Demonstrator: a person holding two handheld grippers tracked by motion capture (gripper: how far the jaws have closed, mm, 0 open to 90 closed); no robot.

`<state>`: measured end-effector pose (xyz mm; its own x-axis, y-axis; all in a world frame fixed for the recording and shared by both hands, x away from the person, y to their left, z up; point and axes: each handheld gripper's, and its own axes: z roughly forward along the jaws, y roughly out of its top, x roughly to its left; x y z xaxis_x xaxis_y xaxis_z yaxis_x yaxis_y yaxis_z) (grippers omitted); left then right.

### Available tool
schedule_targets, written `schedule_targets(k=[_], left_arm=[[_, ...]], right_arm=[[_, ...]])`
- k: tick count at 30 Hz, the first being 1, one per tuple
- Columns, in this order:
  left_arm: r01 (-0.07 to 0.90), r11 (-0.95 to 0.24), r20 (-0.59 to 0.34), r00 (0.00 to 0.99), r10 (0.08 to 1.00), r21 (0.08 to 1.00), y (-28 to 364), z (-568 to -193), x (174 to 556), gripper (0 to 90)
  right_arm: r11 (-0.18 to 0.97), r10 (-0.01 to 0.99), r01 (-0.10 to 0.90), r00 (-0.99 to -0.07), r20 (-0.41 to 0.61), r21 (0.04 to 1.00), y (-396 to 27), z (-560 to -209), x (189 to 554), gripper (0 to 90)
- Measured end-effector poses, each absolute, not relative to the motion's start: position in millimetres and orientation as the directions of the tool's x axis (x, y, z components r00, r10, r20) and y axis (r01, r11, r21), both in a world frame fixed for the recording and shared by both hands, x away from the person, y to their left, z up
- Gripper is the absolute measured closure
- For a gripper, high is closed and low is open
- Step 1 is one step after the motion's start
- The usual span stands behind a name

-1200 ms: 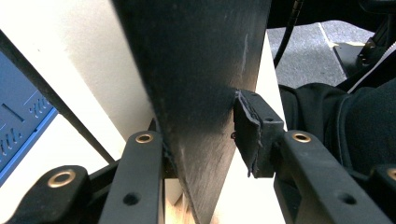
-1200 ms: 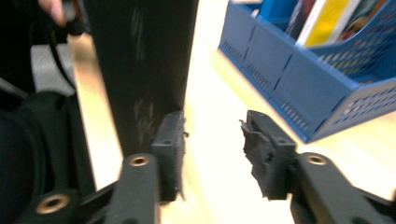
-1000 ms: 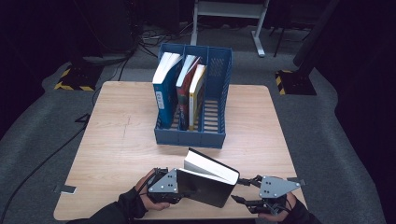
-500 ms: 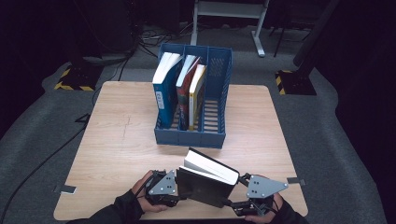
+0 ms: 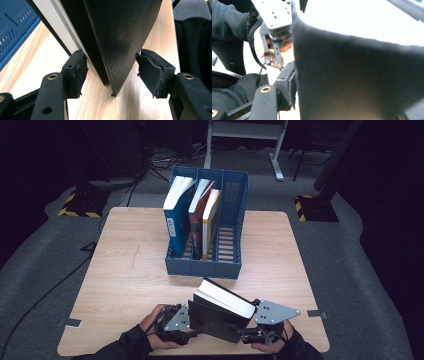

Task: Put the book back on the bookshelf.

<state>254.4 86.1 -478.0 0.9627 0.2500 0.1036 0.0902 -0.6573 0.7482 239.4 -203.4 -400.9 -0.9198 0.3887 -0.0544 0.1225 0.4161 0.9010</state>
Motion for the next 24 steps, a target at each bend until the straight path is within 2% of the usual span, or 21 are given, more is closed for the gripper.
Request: schedule_targets(k=[5,8,15,21,22,24], left_arm=[[0.086,-0.655,0.117,0.958,0.261,0.751,85.9,-479.5,255.6,40.3],[0.091,-0.64,0.114,0.956,0.271,0.763,85.4,-480.7,256.8,40.8],[0.079,-0.635,0.137,0.949,0.285,0.769,71.6,-483.0,263.3,40.1],[0.08,-0.646,0.139,0.95,0.28,0.759,62.8,-484.8,265.5,34.5],[0.087,-0.658,0.143,0.947,0.287,0.748,64.0,-485.8,266.0,31.4],[0.103,-0.662,0.135,0.945,0.298,0.743,70.2,-487.0,268.6,31.8]], right_arm=[[0.41,0.408,0.141,-0.912,-0.043,0.901,-197.4,-396.9,241.7,40.0],[0.398,0.42,0.153,-0.907,-0.031,0.905,-197.3,-396.2,243.5,46.7],[0.41,0.456,0.16,-0.889,-0.05,0.898,-205.7,-393.7,245.9,49.0],[0.421,0.467,0.155,-0.882,-0.067,0.894,-217.5,-392.5,246.4,50.2],[0.424,0.466,0.151,-0.882,-0.072,0.893,-219.6,-392.4,246.0,50.4],[0.422,0.47,0.153,-0.88,-0.072,0.894,-224.1,-392.5,244.9,50.4]])
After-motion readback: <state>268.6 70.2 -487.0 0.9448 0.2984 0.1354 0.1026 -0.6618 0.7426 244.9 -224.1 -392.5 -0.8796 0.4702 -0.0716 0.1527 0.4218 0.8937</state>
